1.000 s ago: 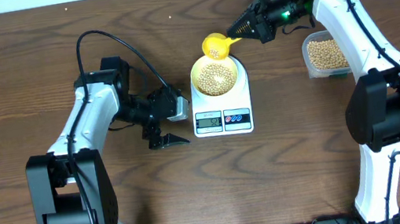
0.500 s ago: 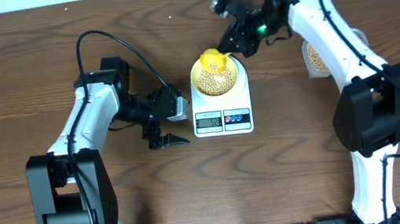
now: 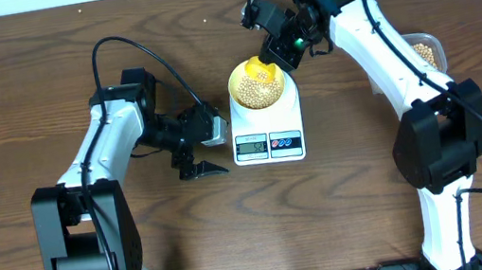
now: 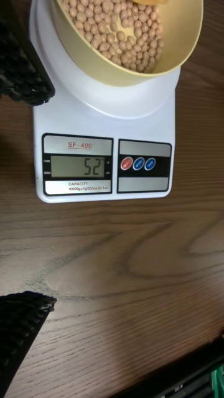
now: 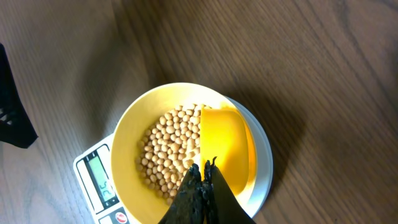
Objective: Scoop item into bowl and weigh 50g on scale
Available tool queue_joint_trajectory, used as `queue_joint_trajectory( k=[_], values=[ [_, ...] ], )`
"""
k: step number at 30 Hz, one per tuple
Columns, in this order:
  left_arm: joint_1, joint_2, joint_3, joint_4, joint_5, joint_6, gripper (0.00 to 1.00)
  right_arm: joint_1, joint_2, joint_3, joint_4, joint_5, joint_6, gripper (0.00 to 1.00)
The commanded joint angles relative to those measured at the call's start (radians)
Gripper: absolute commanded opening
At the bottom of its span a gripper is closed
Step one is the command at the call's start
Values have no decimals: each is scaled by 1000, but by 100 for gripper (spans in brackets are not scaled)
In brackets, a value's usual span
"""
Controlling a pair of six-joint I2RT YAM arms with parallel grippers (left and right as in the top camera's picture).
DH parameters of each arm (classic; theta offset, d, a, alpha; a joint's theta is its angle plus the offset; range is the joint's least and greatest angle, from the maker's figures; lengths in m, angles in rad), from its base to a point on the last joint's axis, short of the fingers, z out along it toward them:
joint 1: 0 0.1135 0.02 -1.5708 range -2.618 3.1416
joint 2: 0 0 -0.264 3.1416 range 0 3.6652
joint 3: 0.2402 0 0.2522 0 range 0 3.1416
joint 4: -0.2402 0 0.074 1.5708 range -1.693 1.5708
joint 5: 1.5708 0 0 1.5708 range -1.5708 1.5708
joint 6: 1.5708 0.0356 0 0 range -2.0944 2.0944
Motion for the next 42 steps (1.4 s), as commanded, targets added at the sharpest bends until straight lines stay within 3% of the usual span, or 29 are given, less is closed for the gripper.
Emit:
queue_joint_trajectory(
  k=[1,10,23,42],
  values=[
    [3,-7,-6,-6,-6,20,98,18,-24,-4,-11,13,-18,1],
    [3,-7,-6,-6,-6,20,98,53,-24,-93,-21,13,-143,1],
    [3,-7,-6,-6,-6,20,98,49,-27,-138,-43,7,-103,1],
    [3,-7,-6,-6,-6,20,98,-111,-32,-100,-81,-378,-21,1]
  ],
)
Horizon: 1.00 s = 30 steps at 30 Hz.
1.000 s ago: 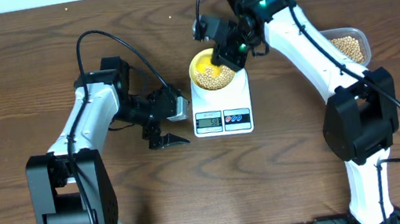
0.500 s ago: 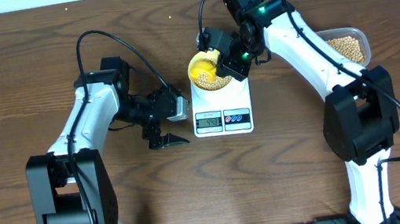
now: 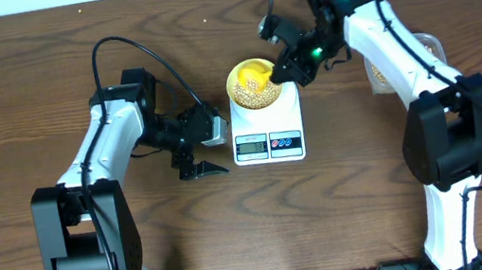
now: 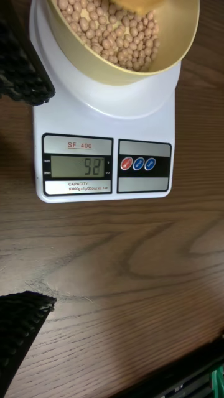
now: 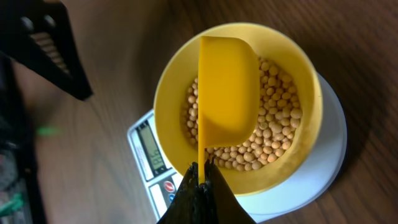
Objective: Scoop item into bowl and weigh 50g on scale
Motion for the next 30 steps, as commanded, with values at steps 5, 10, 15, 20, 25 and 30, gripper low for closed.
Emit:
queue_joint_trajectory(
  k=[5,10,15,20,25,30],
  values=[
    [3,-7,-6,-6,-6,20,98,-63,-18,24,13,-230,40,1],
    [3,-7,-6,-6,-6,20,98,-92,-18,24,48,-284,97,1],
    [3,-7,-6,-6,-6,20,98,-97,-18,24,59,-284,95,1],
    [3,-7,-6,-6,-6,20,98,-96,-18,24,90,-284,95,1],
    [3,-7,-6,-6,-6,20,98,-97,-18,24,115,-284,95,1],
    [3,-7,-6,-6,-6,20,98,-97,-18,24,178,-284,105,1]
  ],
)
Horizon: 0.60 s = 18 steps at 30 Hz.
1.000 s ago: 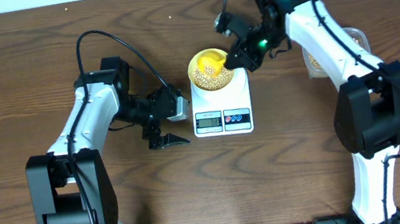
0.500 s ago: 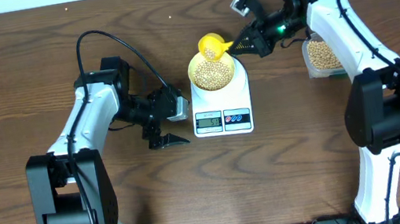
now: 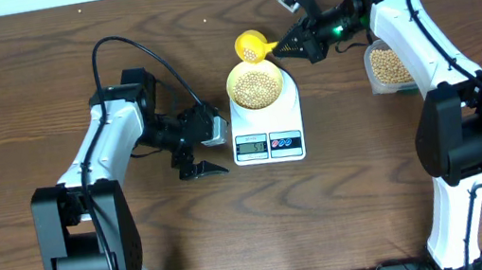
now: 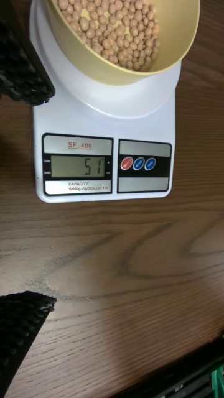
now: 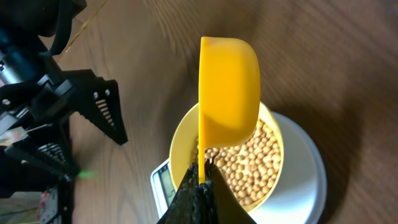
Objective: Scoop item into bowl and weigh 50g on scale
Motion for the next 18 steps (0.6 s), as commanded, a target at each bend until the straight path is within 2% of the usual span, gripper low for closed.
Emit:
queue_joint_trajectory(
  k=[1,9,14,18],
  values=[
    [3,-7,-6,-6,-6,20,98,-1,-18,21,32,-32,16,1],
    [3,-7,-6,-6,-6,20,98,-1,-18,21,32,-30,30,1],
    [3,-7,-6,-6,-6,20,98,7,-18,20,12,90,29,1],
    [3,-7,-6,-6,-6,20,98,18,-18,20,-19,104,-1,1]
  ],
)
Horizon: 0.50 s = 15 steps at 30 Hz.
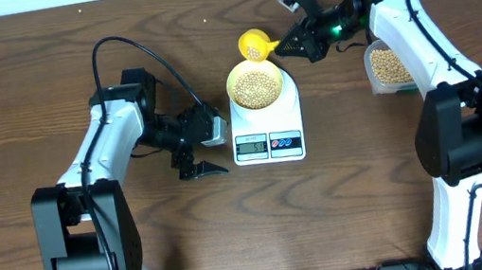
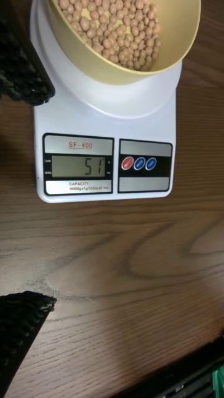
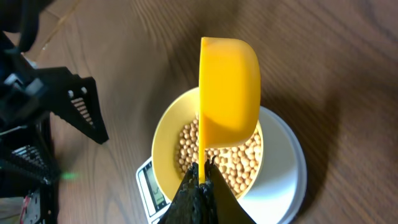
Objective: Scoop item into bowl and weigh 50g on scale
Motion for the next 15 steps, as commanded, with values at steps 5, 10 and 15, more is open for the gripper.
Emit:
queue_joint_trajectory(
  k=[5,10,15],
  values=[
    [3,-7,-6,-6,-3,20,98,18,-18,20,-96,27,-80,1],
    [3,-7,-6,-6,-3,20,98,18,-18,20,-100,29,-71,1],
    [3,-7,-6,-6,-3,20,98,29,-18,20,-94,99,-59,2]
  ],
)
